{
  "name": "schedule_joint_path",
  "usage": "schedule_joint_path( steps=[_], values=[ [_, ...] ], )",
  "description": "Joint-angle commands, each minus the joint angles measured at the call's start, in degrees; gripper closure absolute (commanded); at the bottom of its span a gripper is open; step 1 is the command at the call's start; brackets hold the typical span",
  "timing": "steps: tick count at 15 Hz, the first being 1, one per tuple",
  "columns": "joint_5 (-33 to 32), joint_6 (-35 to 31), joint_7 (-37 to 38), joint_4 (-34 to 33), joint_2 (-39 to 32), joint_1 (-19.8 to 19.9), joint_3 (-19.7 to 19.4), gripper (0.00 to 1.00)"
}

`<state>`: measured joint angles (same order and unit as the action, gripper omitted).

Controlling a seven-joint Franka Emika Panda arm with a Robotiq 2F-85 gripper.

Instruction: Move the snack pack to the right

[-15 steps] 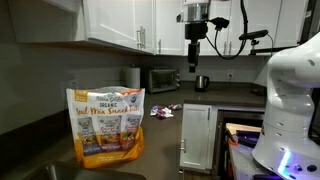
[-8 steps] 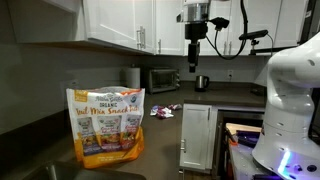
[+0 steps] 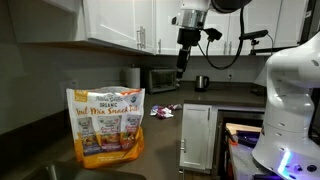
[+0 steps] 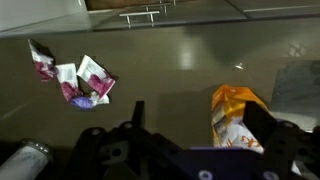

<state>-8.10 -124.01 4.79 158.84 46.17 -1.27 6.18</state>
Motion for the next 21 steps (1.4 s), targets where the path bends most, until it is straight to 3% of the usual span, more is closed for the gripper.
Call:
schedule_joint_path(
  steps=[1,4,10,13,17,18,21],
  values=[
    [2.7,-11.33,-0.96,0.69,-5.95,-2.81,-0.83,0.0],
    [5.23,-10.8,-4.97,-2.74,-11.79,-5.74,-2.47,0.0],
    [12.22,-13.8,-22.67,-13.12,-28.92,-11.71,-8.42,0.0],
    [15.39,-13.37,-30.86,-17.61,-35.1,-12.2,-9.0,0.0],
    [16.39,-14.36,-36.29,-21.46,-40.18,-10.66,-7.34,0.0],
    [17.04,-14.35,-37.22,-22.11,-41.0,-10.46,-7.09,0.19],
    [17.17,-13.92,-38.54,-22.98,-42.26,-9.63,-6.3,0.4]
  ],
)
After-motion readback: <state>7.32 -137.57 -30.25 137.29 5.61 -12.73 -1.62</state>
